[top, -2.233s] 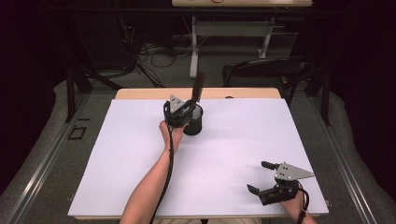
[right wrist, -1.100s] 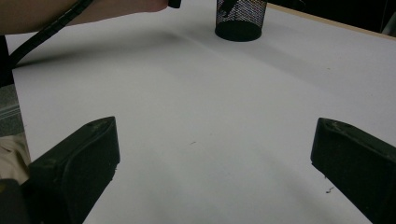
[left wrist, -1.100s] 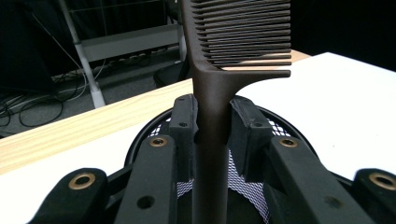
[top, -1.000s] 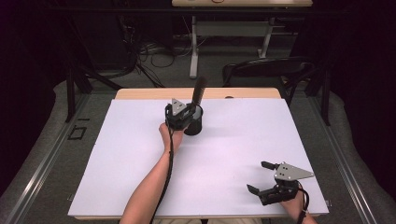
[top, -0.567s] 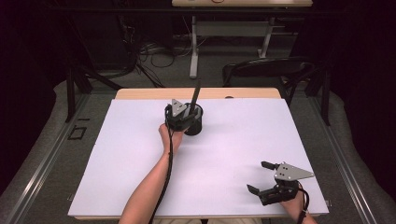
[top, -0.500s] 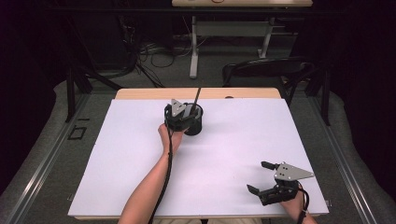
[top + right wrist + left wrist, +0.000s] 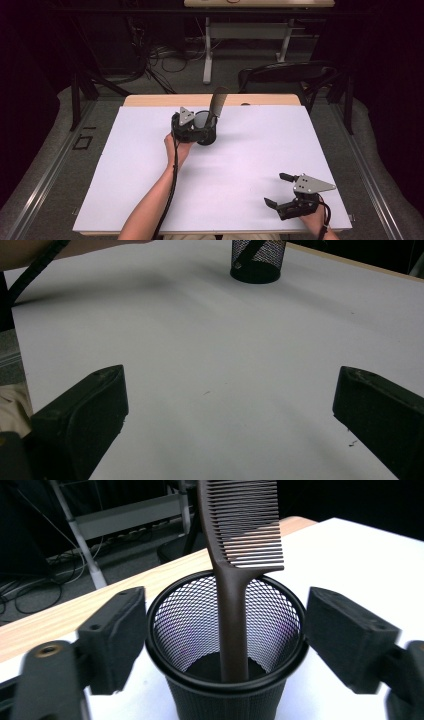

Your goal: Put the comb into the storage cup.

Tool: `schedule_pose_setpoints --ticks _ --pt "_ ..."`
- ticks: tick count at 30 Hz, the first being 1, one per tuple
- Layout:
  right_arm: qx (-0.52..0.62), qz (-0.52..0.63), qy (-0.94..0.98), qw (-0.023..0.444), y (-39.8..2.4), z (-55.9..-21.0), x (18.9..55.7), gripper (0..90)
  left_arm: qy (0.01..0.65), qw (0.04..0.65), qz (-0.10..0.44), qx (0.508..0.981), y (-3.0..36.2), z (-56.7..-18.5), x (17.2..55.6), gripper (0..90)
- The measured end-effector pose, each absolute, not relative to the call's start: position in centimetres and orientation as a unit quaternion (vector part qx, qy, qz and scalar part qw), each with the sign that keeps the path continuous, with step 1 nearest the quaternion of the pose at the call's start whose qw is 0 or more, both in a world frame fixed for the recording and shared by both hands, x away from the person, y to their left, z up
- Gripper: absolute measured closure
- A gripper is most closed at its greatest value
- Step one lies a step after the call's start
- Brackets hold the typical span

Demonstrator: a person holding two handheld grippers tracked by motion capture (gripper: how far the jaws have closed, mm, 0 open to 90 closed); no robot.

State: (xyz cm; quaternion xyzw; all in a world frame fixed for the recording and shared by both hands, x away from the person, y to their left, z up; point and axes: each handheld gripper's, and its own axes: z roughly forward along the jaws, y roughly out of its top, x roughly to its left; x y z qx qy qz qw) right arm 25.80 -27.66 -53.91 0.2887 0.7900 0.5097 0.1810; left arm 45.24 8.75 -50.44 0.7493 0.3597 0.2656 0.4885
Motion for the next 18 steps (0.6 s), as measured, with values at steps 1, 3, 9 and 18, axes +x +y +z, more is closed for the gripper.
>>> schedule_pose_setpoints --ticks 1,3,9,18 --pt "0.288 0.51 0.79 0.181 -27.7 -53.9 25.8 0.9 0.358 0.488 0.267 0.75 8.8 -50.3 45.1 16.4" --pt "0.288 0.509 0.791 0.182 -27.6 -53.9 25.8 0.9 0.356 0.488 0.266 0.751 9.0 -50.1 44.9 15.8" --pt "0.289 0.509 0.791 0.182 -27.7 -53.9 25.8 0.9 0.35 0.477 0.258 0.764 9.3 -49.6 44.1 11.5" --pt "0.288 0.509 0.79 0.181 -27.7 -53.9 25.8 0.9 0.347 0.464 0.251 0.775 9.9 -49.0 43.0 4.1"
